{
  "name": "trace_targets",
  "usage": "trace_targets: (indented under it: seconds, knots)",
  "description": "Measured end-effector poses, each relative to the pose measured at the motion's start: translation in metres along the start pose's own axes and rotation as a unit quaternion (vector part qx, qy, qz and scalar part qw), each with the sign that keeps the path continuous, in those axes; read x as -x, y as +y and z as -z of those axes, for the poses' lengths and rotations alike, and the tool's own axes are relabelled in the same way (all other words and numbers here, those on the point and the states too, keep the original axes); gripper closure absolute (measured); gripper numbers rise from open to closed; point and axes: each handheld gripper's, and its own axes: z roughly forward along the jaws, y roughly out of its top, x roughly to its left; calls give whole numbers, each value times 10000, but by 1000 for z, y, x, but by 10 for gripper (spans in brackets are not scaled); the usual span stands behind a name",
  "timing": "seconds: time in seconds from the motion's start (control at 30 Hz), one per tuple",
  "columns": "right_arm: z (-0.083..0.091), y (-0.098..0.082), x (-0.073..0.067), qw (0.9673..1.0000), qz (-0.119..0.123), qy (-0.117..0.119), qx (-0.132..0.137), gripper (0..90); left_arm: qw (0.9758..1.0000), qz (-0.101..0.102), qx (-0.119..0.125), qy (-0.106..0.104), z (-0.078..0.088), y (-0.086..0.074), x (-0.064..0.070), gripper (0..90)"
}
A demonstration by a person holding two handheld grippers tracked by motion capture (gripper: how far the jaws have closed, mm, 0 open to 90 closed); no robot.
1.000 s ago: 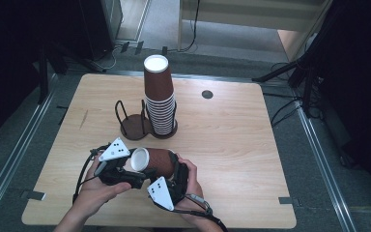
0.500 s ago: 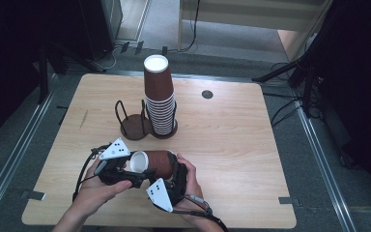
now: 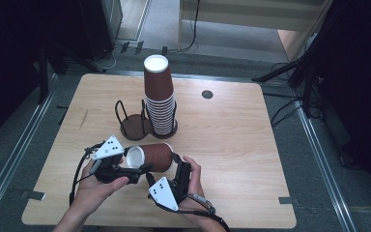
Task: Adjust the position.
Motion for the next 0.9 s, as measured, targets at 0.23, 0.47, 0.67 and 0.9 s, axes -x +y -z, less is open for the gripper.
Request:
trace_targets:
  seconds: [0.23, 0.47, 0.67, 0.9]
  knots:
    - [5, 7, 8, 9994, -323, -57, 88, 0, 9979, -5, 507, 396, 6, 0, -3, 233]
    - [7, 8, 17, 9982, -579, -127, 114, 0, 9929, -8, 1007, 626, 12, -1, -5, 234]
    - [7, 9, 23, 9957, -912, -163, 102, 0, 9909, -86, 1171, 653, 11, -2, -5, 235]
    - [8, 11, 32, 9894, -1438, -169, 114, 0, 9879, -133, 1356, 735, 8, -4, -7, 235]
